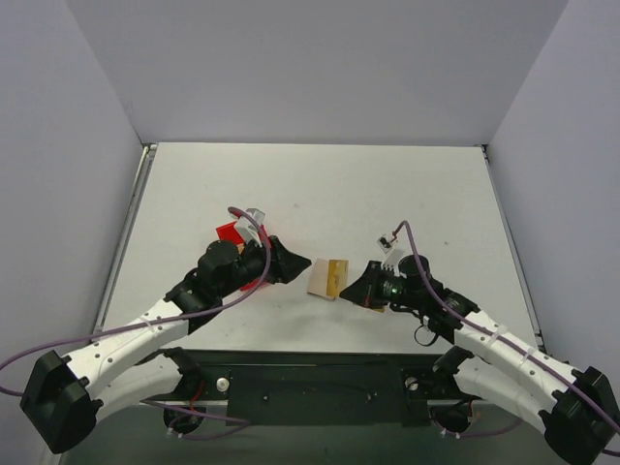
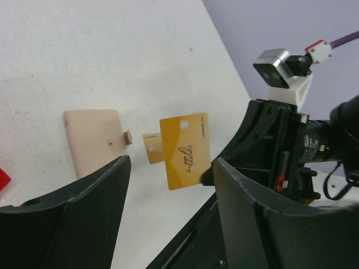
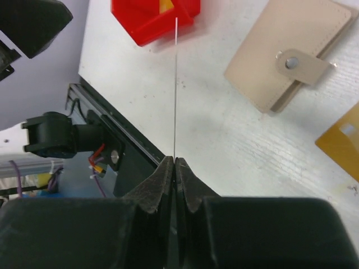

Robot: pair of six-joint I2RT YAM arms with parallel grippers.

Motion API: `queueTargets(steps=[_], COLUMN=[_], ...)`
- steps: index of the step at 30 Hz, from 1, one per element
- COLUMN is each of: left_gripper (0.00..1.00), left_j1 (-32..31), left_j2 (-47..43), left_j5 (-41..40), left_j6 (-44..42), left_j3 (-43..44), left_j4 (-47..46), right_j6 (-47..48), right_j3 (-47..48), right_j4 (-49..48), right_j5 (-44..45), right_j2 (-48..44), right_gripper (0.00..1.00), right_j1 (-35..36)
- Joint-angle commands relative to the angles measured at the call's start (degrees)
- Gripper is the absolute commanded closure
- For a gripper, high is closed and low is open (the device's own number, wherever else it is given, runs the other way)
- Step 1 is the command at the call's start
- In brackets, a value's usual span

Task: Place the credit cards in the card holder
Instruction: Pick up the credit card at the corner of the board.

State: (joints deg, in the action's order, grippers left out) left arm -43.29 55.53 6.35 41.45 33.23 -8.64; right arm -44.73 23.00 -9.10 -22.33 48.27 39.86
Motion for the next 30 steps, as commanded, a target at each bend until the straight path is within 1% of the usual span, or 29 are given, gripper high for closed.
queueTargets(steps=[1,2,3,6,9,14,23,27,29,30], left_gripper=[0.28,0.27,0.26,0.25,0.25,0.25,0.25,0.26,0.27,0.28], left_j1=[2.9,3.6,4.2,5.8,6.3,6.4,6.3,6.4,6.3,6.3], left_j2=[-3.9,-4.6,-4.8,-4.8,-4.4,-2.3,0.9,1.7,2.0,2.3], left_j5=[7.1,8.8,9.6,13.2,15.1,17.7,22.7,24.1,24.2,24.2], left_j6=[2.2,3.1,3.5,4.8,5.0,7.0,12.3,14.8,15.1,15.1], left_j3=[-1.0,-1.2,-1.7,-2.2,-2.5,-4.3,-6.3,-8.0,-8.0,-7.8], left_j4=[-9.5,-11.3,-12.4,-14.7,-15.8,-20.9,-29.3,-34.7,-35.4,-35.4], right_j6=[-4.1,-5.2,-7.4,-10.0,-12.1,-16.2,-17.5,-17.3,-17.6,-17.7], right_j3=[-1.1,-1.7,-2.3,-2.7,-2.5,-3.0,-2.7,-3.0,-3.0,-2.9], right_j4=[-14.4,-16.6,-21.3,-27.9,-33.2,-43.1,-44.3,-43.7,-43.8,-44.1], right_j5=[-11.6,-13.0,-16.1,-21.6,-24.2,-28.0,-29.8,-29.8,-30.1,-30.3], right_j2=[0.3,1.0,1.3,3.2,4.2,5.4,5.6,5.4,6.0,6.0], right_gripper=[1.0,1.0,1.0,1.0,1.0,1.0,1.0,1.0,1.0,1.0], right_j1=[-5.6,-6.5,-7.9,-9.2,-9.4,-9.5,-9.5,-9.5,-9.4,-9.4])
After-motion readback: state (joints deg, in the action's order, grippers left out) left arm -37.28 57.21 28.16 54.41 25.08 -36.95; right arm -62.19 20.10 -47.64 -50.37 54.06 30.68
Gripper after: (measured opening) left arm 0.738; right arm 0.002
